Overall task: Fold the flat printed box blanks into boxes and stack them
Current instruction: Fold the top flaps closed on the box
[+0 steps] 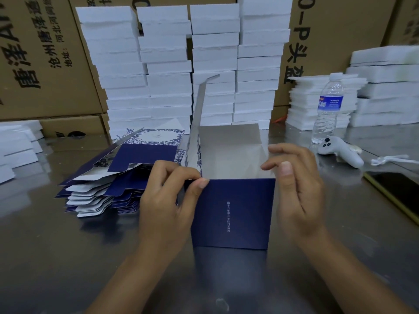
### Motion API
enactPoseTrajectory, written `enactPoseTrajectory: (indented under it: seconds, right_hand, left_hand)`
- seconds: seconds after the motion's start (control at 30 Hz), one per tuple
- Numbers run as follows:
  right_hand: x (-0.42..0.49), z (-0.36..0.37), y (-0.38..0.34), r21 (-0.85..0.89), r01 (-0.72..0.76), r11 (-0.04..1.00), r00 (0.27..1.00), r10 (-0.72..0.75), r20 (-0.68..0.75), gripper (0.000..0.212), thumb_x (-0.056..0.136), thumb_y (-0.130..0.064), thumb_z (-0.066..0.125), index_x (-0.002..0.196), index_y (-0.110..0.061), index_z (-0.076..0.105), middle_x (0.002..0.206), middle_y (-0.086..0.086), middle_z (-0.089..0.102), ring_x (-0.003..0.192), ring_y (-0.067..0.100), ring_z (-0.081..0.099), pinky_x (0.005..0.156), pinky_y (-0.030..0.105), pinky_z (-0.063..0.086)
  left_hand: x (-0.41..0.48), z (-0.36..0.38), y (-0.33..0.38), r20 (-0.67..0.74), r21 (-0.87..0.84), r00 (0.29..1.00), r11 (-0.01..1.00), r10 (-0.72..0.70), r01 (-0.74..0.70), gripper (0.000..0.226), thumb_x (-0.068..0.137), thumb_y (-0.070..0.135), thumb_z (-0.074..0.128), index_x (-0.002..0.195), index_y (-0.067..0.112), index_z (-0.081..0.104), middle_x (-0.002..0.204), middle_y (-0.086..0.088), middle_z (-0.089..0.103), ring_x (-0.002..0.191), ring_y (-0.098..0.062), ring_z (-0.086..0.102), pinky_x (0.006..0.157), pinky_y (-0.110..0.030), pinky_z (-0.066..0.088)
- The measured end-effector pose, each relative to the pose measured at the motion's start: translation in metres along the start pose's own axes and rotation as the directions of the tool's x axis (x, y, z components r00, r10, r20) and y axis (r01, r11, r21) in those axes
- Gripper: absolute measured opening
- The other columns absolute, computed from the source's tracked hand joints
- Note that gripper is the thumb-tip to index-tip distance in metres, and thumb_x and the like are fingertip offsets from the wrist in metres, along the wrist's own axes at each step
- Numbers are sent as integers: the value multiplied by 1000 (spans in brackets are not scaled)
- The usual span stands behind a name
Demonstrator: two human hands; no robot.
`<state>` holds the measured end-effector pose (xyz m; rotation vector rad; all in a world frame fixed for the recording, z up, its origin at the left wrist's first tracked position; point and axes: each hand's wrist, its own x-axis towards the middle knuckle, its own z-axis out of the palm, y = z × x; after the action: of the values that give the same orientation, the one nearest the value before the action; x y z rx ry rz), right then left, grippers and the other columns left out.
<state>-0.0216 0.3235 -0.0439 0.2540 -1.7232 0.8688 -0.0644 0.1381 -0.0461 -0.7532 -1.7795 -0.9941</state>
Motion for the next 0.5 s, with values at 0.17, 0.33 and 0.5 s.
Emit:
enactPoseTrajectory:
  seconds: [0.17,0.33,0.5]
  right_hand:
    - [5,1,2,184,-174,967,979,190,-72,22,96,-23,34,99,-22,56,112,-1,59,112,6,52,96,18,35]
    - [11,-2,4,324,-444,835,879,476,-23,23,99,-28,37,109,-28,57,109,-22,60,108,-8,53,90,5,37]
    - [14,1,-1,441,-577,687,807,563,180,33,96,-38,30,112,-33,58,109,-28,60,111,-12,52,96,8,39]
  left_hand:
    - [0,0,-3,24,-59,998,997,-53,55,27,92,29,49,80,7,62,85,2,49,81,-3,47,65,-17,41]
    - [0,0,-3,55,-100,997,993,-52,58,16,93,27,46,84,17,56,87,6,47,86,-2,47,68,-18,43]
    - [0,-1,-3,73,-121,988,982,-139,148,13,93,33,42,88,24,50,93,12,48,87,0,48,73,-12,40]
